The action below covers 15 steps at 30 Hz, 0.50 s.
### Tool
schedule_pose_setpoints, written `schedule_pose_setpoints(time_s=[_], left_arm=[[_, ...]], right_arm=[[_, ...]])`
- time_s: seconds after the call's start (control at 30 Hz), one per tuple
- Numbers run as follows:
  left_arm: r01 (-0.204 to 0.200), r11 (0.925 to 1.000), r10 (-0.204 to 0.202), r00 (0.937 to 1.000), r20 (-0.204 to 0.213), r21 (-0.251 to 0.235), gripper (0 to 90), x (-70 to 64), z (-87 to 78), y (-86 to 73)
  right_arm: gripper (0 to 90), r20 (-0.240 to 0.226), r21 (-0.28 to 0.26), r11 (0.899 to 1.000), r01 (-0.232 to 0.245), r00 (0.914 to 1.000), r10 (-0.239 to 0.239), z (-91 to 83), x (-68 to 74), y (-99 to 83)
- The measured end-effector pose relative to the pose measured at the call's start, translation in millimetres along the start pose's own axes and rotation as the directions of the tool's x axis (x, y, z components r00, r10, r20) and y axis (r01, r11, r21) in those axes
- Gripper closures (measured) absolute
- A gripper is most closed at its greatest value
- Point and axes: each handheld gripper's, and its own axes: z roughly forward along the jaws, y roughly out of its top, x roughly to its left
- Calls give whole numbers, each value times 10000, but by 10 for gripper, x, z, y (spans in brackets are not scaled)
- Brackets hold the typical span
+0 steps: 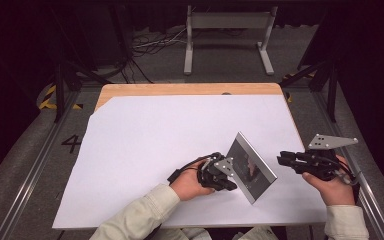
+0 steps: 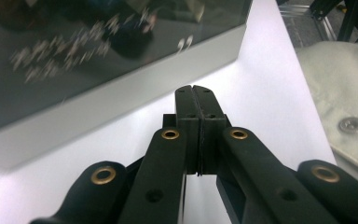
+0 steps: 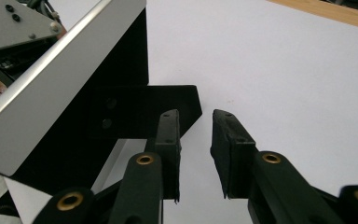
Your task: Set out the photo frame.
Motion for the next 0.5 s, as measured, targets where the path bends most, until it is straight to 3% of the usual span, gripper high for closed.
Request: schedule_pose_setpoints(time_s=[0.5], left_arm=[[672, 9977, -666, 9948, -769, 48, 900, 71, -453, -406]], right_arm=[[701, 281, 415, 9937, -1044, 9943, 1033, -54, 99, 166]])
